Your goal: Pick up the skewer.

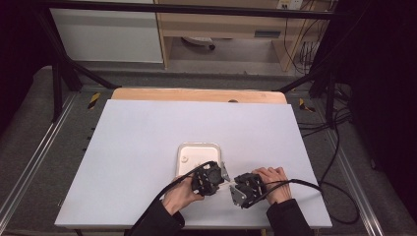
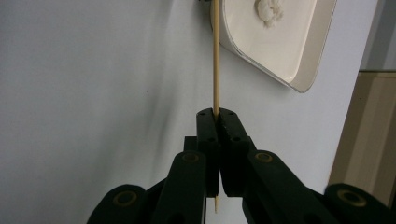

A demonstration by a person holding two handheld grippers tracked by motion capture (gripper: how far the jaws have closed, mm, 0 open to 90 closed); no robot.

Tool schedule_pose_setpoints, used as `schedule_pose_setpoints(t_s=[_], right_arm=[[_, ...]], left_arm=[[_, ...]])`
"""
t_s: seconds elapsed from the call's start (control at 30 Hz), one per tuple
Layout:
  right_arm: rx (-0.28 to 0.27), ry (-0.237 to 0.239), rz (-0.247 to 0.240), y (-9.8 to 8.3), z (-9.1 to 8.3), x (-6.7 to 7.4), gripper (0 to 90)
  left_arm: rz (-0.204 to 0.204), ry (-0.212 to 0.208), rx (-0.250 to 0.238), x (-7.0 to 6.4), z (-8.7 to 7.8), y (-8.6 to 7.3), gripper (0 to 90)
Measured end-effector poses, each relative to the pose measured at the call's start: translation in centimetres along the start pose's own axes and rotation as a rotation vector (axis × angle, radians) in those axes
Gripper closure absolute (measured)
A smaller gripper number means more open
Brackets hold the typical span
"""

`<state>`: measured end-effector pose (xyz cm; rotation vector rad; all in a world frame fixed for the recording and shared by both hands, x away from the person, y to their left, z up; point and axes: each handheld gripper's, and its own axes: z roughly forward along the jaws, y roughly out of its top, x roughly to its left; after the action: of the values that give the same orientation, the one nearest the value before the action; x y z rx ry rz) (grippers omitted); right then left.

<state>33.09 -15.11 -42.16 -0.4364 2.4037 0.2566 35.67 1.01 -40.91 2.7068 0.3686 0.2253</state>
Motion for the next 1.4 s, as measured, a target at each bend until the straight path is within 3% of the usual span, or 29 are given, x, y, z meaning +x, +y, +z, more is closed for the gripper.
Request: schedule_pose_setpoints(t_s=[0.2,0.23,0.27,0.33,0.37,0.5,0.57,0.63,0.73,0.77,0.8,0.83,0.87,0.9,0.93,1.1,1.2,1.4], right_arm=[[-0.007,-0.006,0.027,0.0,-0.1,0.1,87.4],[-0.015,-0.017,0.047,0.0,-0.2,-0.1,81.6],[-0.015,-0.017,0.047,0.0,-0.2,-0.1,81.6],[-0.053,-0.027,0.14,-0.3,-0.5,-0.4,70.4],[-0.065,-0.025,0.168,-0.5,-0.7,-0.5,66.3],[-0.134,-0.01,0.319,-1.4,-1.1,-1.0,55.2],[-0.158,0.006,0.392,-1.9,-1.2,-1.2,50.4],[-0.178,0.017,0.467,-2.4,-1.3,-1.2,45.6],[-0.191,0.02,0.575,-3.0,-1.3,-1.2,38.2],[-0.191,0.02,0.575,-3.0,-1.3,-1.2,38.2],[-0.197,0.016,0.632,-3.5,-1.3,-1.1,34.2],[-0.196,0.015,0.665,-3.7,-1.3,-1.1,33.4],[-0.196,0.015,0.665,-3.7,-1.3,-1.1,33.4],[-0.201,0.017,0.696,-4.0,-1.2,-1.0,32.0],[-0.198,0.021,0.759,-4.4,-1.1,-0.9,28.0],[-0.209,0.044,0.847,-4.9,-1.0,-0.9,23.2],[-0.214,0.077,0.947,-5.1,-0.8,-1.0,18.1],[-0.24,0.106,1.01,-5.0,-0.5,-1.1,15.9]], left_arm=[[0.0,0.006,-0.014,-0.1,0.0,-0.2,88.1],[-0.005,0.006,-0.018,-0.1,-0.1,-0.2,88.2],[-0.005,0.009,-0.014,-0.1,-0.2,-0.3,88.2],[-0.003,0.011,-0.015,0.1,-0.4,-0.6,88.2],[-0.023,0.014,-0.036,0.2,-0.5,-1.1,88.2],[-0.038,0.025,-0.05,0.4,-0.8,-2.0,88.2],[-0.074,0.028,-0.067,0.5,-1.1,-2.8,88.2],[-0.08,0.03,-0.07,0.6,-1.2,-3.1,88.1],[-0.125,0.024,-0.097,0.8,-1.4,-4.2,88.1],[-0.125,0.024,-0.097,0.8,-1.4,-4.2,88.1],[-0.15,0.023,-0.12,0.8,-1.7,-4.8,88.1],[-0.15,0.023,-0.12,0.8,-1.7,-4.8,88.1],[-0.162,0.024,-0.136,0.8,-1.8,-5.1,88.1],[-0.174,0.025,-0.148,0.8,-1.9,-5.4,88.1],[-0.189,0.031,-0.157,0.8,-2.0,-5.8,88.1],[-0.243,0.049,-0.218,0.6,-2.4,-7.2,88.1],[-0.27,0.057,-0.253,0.3,-2.7,-8.0,88.1],[-0.328,0.092,-0.319,-0.2,-3.3,-9.6,88.0]])
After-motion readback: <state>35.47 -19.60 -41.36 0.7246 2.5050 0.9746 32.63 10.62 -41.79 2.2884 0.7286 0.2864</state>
